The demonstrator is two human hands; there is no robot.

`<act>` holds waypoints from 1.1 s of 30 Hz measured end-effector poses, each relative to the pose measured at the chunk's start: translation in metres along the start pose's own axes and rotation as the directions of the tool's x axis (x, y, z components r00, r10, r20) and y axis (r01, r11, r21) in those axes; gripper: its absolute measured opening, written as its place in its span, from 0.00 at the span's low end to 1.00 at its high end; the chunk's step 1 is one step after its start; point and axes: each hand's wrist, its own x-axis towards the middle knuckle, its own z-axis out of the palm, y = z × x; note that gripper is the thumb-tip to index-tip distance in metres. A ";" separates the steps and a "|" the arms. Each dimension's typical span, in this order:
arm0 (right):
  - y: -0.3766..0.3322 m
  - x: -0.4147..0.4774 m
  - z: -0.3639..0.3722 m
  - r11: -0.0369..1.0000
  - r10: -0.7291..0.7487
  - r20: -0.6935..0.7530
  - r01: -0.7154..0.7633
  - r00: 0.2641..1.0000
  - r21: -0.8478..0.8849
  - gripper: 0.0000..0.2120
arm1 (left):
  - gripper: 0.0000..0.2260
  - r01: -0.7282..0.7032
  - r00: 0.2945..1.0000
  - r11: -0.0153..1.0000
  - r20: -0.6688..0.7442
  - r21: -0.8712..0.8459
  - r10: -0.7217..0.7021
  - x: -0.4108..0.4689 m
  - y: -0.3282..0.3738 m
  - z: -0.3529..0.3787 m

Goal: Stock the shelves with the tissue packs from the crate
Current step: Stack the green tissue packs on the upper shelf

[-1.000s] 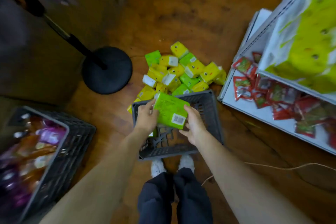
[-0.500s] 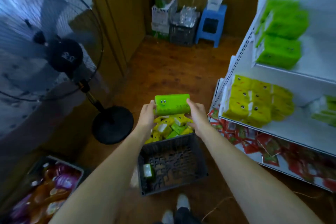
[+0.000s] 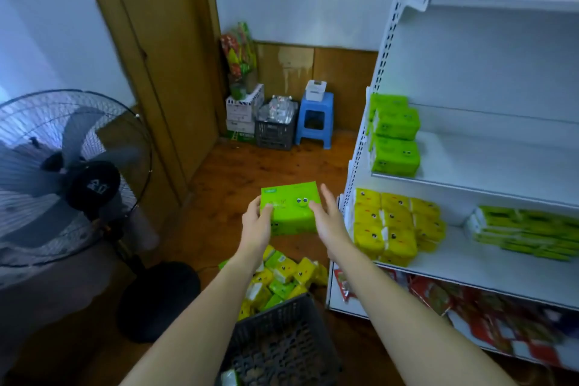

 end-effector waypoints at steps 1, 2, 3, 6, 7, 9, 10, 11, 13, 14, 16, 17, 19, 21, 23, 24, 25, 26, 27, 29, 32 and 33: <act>-0.002 0.002 -0.006 0.999 -0.044 -0.001 0.044 0.999 -0.031 0.24 | 0.17 -0.018 1.000 1.000 0.013 -0.002 0.018 0.000 0.005 0.009; -0.005 0.004 -0.013 0.994 -0.080 -0.001 0.080 0.997 -0.073 0.24 | 0.17 -0.029 0.999 1.000 0.027 -0.008 0.029 0.000 0.010 0.018; -0.008 0.006 -0.021 0.987 -0.112 0.005 0.112 0.994 -0.117 0.24 | 0.17 -0.035 0.998 0.999 0.046 -0.010 0.035 0.000 0.015 0.028; -0.011 0.014 -0.050 0.964 -0.181 0.039 0.185 0.983 -0.191 0.23 | 0.18 -0.049 0.995 0.999 0.083 -0.002 0.049 0.005 0.022 0.061; -0.011 0.018 -0.063 0.959 -0.187 0.050 0.193 0.981 -0.206 0.23 | 0.18 -0.053 0.994 0.999 0.092 0.003 0.052 0.008 0.022 0.075; -0.013 0.025 -0.091 0.952 -0.191 0.057 0.199 0.980 -0.230 0.28 | 0.18 -0.053 0.992 0.999 0.111 0.005 0.052 0.013 0.026 0.104; -0.013 0.030 -0.105 0.948 -0.199 0.044 0.204 0.979 -0.245 0.30 | 0.18 -0.057 0.990 0.998 0.127 0.001 0.057 0.016 0.028 0.121; -0.014 0.037 -0.120 0.940 -0.220 0.020 0.218 0.975 -0.262 0.31 | 0.18 -0.066 0.987 0.998 0.146 -0.004 0.066 0.019 0.031 0.138; -0.015 0.054 -0.151 0.928 -0.260 -0.032 0.241 0.965 -0.284 0.32 | 0.19 -0.090 0.979 0.996 0.184 -0.017 0.091 0.023 0.040 0.173; -0.017 0.064 -0.166 0.927 -0.275 -0.052 0.250 0.960 -0.281 0.32 | 0.19 -0.103 0.975 0.994 0.195 -0.023 0.105 0.026 0.044 0.189; -0.019 0.084 -0.195 0.925 -0.297 -0.074 0.268 0.952 -0.270 0.32 | 0.20 -0.128 0.967 0.991 0.219 -0.033 0.132 0.029 0.053 0.221; -0.021 0.092 -0.208 0.925 -0.307 -0.081 0.278 0.948 -0.258 0.32 | 0.20 -0.141 0.961 0.990 0.236 -0.032 0.144 0.031 0.057 0.235; -0.023 0.109 -0.230 0.932 -0.310 -0.094 0.283 0.946 -0.228 0.32 | 0.21 -0.174 0.950 0.985 0.262 -0.011 0.170 0.035 0.065 0.259; -0.021 0.125 -0.245 0.935 -0.301 -0.092 0.275 0.949 -0.224 0.31 | 0.22 -0.212 0.944 0.977 0.267 0.039 0.194 0.040 0.069 0.277; -0.020 0.141 -0.255 0.932 -0.302 -0.091 0.273 0.949 -0.238 0.31 | 0.22 -0.250 0.937 0.966 0.267 0.071 0.224 0.047 0.070 0.289; -0.019 0.149 -0.258 0.932 -0.300 -0.090 0.271 0.950 -0.242 0.31 | 0.21 -0.268 0.934 0.960 0.269 0.085 0.237 0.051 0.070 0.294; -0.018 0.156 -0.259 0.930 -0.303 -0.088 0.275 0.949 -0.245 0.31 | 0.21 -0.279 0.932 0.955 0.269 0.100 0.244 0.055 0.069 0.297; -0.016 0.162 -0.260 0.928 -0.309 -0.083 0.280 0.948 -0.247 0.31 | 0.20 -0.281 0.930 0.953 0.276 0.115 0.241 0.060 0.068 0.300; -0.015 0.168 -0.260 0.924 -0.315 -0.077 0.288 0.946 -0.251 0.31 | 0.20 -0.279 0.931 0.951 0.280 0.136 0.234 0.065 0.066 0.301; -0.012 0.178 -0.258 0.923 -0.316 -0.078 0.288 0.946 -0.254 0.31 | 0.19 -0.271 0.931 0.947 0.295 0.171 0.213 0.075 0.064 0.303; -0.005 0.190 -0.253 0.934 -0.289 -0.094 0.259 0.953 -0.247 0.31 | 0.20 -0.252 0.933 0.945 0.313 0.210 0.180 0.090 0.060 0.305; -0.003 0.193 -0.251 0.936 -0.280 -0.095 0.250 0.955 -0.246 0.31 | 0.20 -0.248 0.932 0.944 0.319 0.219 0.171 0.094 0.059 0.306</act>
